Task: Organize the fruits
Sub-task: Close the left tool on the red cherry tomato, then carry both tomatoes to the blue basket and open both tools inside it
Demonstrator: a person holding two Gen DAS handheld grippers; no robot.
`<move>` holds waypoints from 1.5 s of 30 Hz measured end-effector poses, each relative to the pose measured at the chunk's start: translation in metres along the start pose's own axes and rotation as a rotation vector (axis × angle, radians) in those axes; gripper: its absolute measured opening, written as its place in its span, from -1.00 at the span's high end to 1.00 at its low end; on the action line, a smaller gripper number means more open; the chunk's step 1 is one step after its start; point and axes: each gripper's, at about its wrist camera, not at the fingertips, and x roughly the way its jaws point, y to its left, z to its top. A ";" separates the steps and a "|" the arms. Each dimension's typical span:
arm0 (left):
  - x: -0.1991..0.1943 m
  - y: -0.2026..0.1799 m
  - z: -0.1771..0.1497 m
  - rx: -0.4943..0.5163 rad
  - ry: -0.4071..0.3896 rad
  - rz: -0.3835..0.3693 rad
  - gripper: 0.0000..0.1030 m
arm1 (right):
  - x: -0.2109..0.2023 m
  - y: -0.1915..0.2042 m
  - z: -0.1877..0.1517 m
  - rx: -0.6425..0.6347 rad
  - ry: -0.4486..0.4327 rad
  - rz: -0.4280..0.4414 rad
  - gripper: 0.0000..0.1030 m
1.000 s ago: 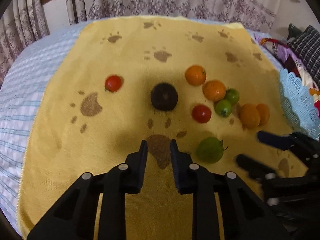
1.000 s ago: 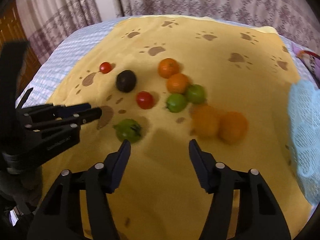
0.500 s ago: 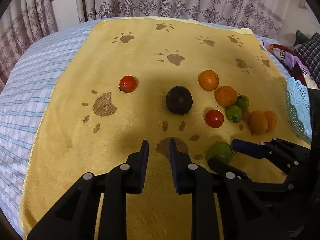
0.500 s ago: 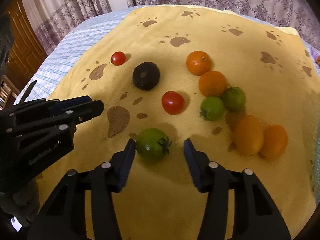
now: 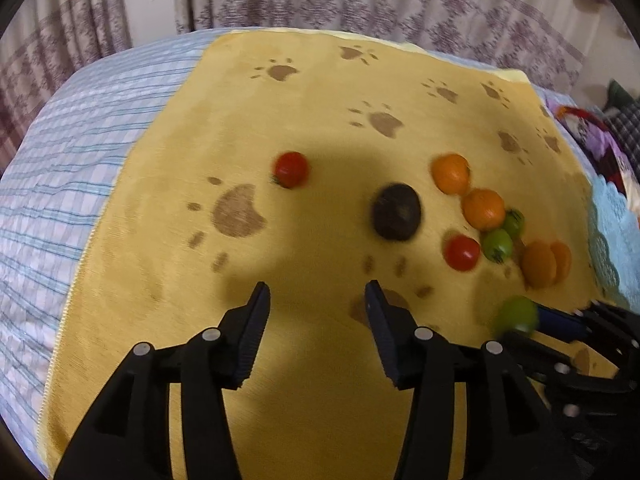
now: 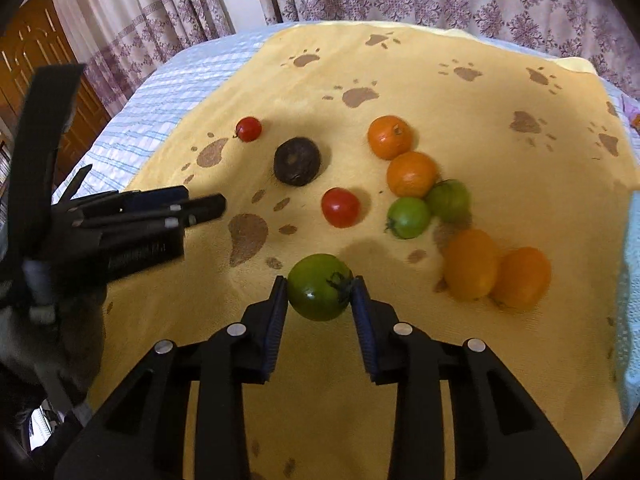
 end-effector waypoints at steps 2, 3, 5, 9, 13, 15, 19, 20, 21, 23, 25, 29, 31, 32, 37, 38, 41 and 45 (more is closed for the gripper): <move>0.002 0.007 0.005 -0.022 0.002 0.006 0.03 | -0.006 -0.005 0.000 0.018 -0.010 0.003 0.35; 0.003 0.012 0.008 -0.036 0.000 0.010 0.02 | -0.007 -0.008 0.000 0.026 -0.015 0.003 0.35; 0.004 0.016 0.012 -0.042 -0.006 0.022 0.02 | -0.008 -0.013 0.000 0.048 -0.023 0.011 0.35; 0.010 0.018 0.023 -0.020 -0.010 0.041 0.01 | -0.008 -0.016 -0.002 0.062 -0.017 0.016 0.35; 0.014 0.023 0.034 -0.017 -0.038 0.058 -0.12 | -0.004 -0.016 -0.002 0.065 -0.009 0.023 0.35; 0.020 0.023 0.042 -0.006 -0.045 0.063 -0.12 | -0.003 -0.016 -0.003 0.064 -0.007 0.024 0.35; 0.032 0.020 0.057 0.014 -0.049 0.044 -0.11 | -0.002 -0.019 -0.002 0.073 -0.007 0.019 0.35; 0.035 0.019 0.060 0.019 -0.043 0.030 -0.09 | -0.002 -0.021 -0.002 0.078 -0.006 0.017 0.35; 0.038 0.018 0.061 0.023 -0.041 0.023 -0.05 | -0.001 -0.023 -0.002 0.082 -0.005 0.015 0.35; 0.043 0.014 0.064 0.039 -0.035 0.017 -0.02 | 0.001 -0.026 -0.001 0.091 -0.002 0.013 0.35; 0.049 0.011 0.067 0.046 -0.031 0.013 0.09 | 0.002 -0.028 -0.001 0.097 -0.001 0.012 0.35; 0.060 0.008 0.070 0.050 -0.005 0.000 0.34 | 0.001 -0.033 0.001 0.108 -0.005 0.010 0.35; 0.062 0.009 0.070 0.043 -0.010 0.004 0.49 | 0.000 -0.035 0.001 0.113 -0.008 0.009 0.35; 0.061 0.010 0.069 0.033 -0.013 -0.003 0.49 | 0.000 -0.036 0.001 0.116 -0.010 0.009 0.35; 0.049 0.011 0.067 0.018 -0.037 -0.030 0.49 | -0.004 -0.038 0.003 0.124 -0.022 0.008 0.35; 0.046 0.009 0.065 0.020 -0.041 -0.029 0.49 | -0.006 -0.038 0.004 0.124 -0.026 0.008 0.35; 0.034 0.006 0.064 0.012 -0.055 -0.040 0.49 | -0.011 -0.036 0.005 0.123 -0.041 0.009 0.35; 0.015 -0.006 0.062 0.018 -0.084 -0.058 0.49 | -0.021 -0.036 0.008 0.126 -0.070 0.008 0.35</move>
